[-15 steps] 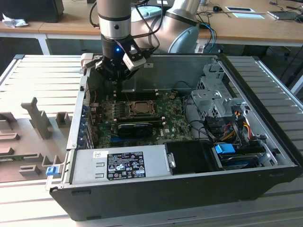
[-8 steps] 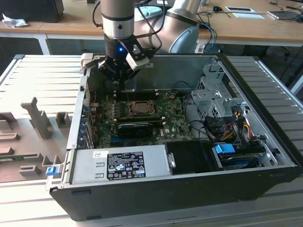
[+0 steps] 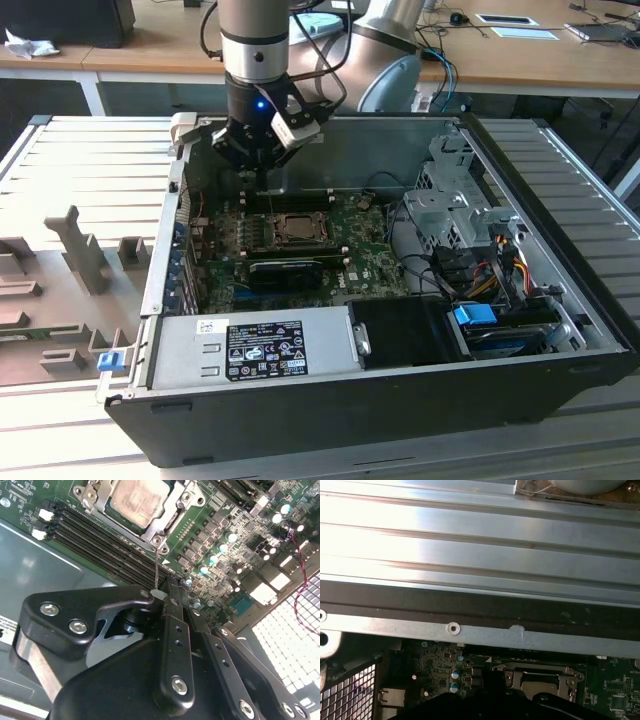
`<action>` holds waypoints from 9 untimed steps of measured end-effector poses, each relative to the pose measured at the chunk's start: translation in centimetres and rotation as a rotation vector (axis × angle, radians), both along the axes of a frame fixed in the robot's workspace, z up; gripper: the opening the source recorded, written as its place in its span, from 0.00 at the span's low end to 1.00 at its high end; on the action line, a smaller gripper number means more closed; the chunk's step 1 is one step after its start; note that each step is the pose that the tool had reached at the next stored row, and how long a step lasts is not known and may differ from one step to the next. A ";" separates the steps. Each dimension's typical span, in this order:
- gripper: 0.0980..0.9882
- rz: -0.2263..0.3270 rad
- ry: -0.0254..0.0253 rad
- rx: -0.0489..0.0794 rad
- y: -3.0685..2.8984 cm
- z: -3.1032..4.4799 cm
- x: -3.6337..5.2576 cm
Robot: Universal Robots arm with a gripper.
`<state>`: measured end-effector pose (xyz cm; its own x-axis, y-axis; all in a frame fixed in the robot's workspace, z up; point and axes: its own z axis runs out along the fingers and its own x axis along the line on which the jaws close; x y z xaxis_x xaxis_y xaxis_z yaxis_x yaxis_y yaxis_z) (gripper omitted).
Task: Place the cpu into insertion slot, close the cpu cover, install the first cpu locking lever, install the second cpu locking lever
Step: 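Install the first cpu locking lever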
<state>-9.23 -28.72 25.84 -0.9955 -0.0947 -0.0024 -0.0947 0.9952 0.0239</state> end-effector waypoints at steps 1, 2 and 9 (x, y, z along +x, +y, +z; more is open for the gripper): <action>0.01 0.000 0.0000 0.000 0.00 0.00 0.10; 0.01 0.000 0.0000 0.000 0.00 0.00 0.15; 0.01 0.000 0.0000 0.000 0.00 0.00 0.67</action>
<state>-8.56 -28.72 25.84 -0.9955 -0.0947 -0.0025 -0.0947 0.9952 0.0239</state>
